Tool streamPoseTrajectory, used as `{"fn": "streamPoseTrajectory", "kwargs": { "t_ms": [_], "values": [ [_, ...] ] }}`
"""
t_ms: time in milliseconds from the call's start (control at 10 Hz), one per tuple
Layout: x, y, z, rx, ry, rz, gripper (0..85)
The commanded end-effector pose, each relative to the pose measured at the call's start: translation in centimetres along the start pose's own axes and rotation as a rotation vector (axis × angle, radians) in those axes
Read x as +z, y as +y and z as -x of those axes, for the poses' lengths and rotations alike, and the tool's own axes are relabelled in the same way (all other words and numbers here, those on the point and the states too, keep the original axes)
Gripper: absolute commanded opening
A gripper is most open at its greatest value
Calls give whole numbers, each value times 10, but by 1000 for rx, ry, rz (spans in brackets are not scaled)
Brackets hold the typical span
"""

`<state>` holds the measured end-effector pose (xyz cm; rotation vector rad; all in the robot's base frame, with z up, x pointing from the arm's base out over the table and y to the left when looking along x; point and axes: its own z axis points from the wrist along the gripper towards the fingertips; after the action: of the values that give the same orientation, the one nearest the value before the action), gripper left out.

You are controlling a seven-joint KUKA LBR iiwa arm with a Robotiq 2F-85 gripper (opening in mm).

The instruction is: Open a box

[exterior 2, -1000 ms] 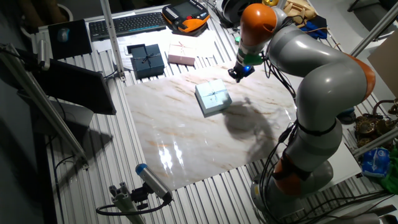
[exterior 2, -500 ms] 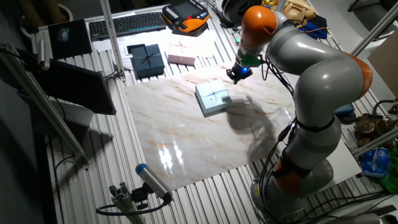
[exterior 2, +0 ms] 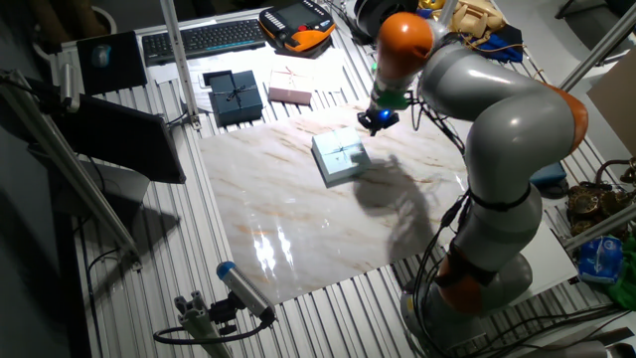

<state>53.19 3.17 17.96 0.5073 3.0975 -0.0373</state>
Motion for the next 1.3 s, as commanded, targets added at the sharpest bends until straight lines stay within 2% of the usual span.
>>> {"fn": "streamPoseTrajectory", "kwargs": {
  "t_ms": [0, 100, 400, 500, 600, 800, 900, 1000, 1100, 1200],
  "values": [
    [3, 2, -2, 9, -11, 3, 0],
    [4, 6, -4, 23, -19, 19, 0],
    [8, 20, -3, 83, -29, -7, 0],
    [11, 22, -1, 107, -21, 1, 0],
    [11, 25, 2, 147, -15, 5, 0],
    [15, 30, 15, 204, -14, 11, 0],
    [16, 32, 22, 233, -19, -19, 0],
    [15, 37, 29, 256, -22, -9, 0],
    [11, 42, 34, 301, 1, 46, 0],
    [6, 43, 32, 329, 25, 90, 0]
  ]
}}
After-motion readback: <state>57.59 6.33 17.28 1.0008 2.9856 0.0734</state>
